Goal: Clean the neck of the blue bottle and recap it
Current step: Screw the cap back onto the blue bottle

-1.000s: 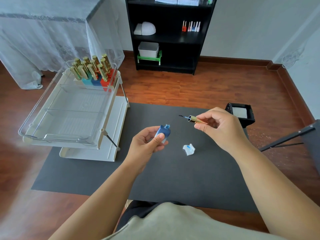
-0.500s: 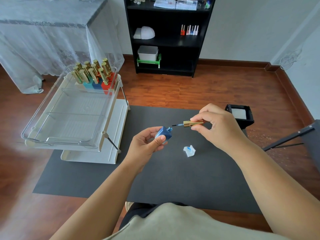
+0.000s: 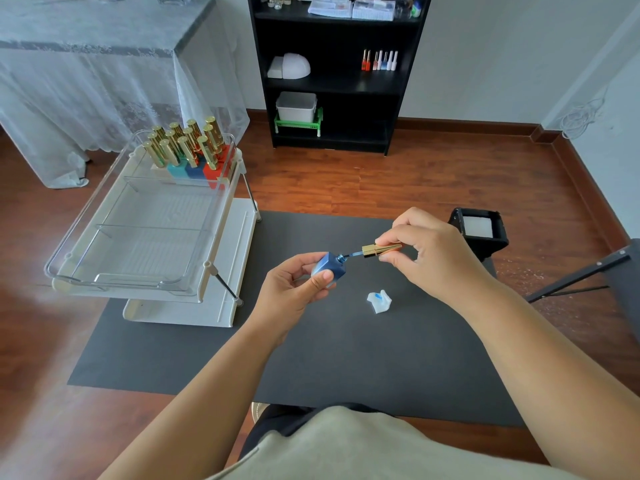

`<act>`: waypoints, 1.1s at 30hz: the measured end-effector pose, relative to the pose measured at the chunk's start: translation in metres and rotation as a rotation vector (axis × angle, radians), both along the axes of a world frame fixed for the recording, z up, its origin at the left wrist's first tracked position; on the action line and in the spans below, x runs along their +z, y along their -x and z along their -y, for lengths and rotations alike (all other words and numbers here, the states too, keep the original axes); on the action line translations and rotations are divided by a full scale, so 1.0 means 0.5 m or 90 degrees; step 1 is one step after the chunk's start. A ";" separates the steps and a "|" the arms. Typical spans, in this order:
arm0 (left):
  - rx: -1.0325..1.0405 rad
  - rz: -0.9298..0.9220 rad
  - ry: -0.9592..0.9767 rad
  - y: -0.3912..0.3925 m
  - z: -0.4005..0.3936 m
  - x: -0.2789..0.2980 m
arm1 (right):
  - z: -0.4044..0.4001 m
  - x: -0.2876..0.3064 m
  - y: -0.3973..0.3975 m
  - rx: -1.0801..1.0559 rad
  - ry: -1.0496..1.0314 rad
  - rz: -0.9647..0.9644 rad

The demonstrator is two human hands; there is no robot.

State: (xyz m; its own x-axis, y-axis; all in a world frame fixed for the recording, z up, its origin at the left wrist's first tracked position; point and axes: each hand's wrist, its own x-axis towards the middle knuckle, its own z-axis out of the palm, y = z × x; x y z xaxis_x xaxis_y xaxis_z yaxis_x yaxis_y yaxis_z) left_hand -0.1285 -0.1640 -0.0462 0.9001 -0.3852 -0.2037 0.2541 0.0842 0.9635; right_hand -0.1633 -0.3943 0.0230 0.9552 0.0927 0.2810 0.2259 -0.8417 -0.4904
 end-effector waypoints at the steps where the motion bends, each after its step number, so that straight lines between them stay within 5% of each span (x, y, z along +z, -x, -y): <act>1: -0.001 0.000 -0.001 0.001 -0.001 0.000 | 0.000 0.000 0.000 0.003 0.002 0.002; 33: -0.018 0.046 -0.113 0.008 -0.010 0.006 | -0.047 0.016 -0.021 0.198 0.139 -0.040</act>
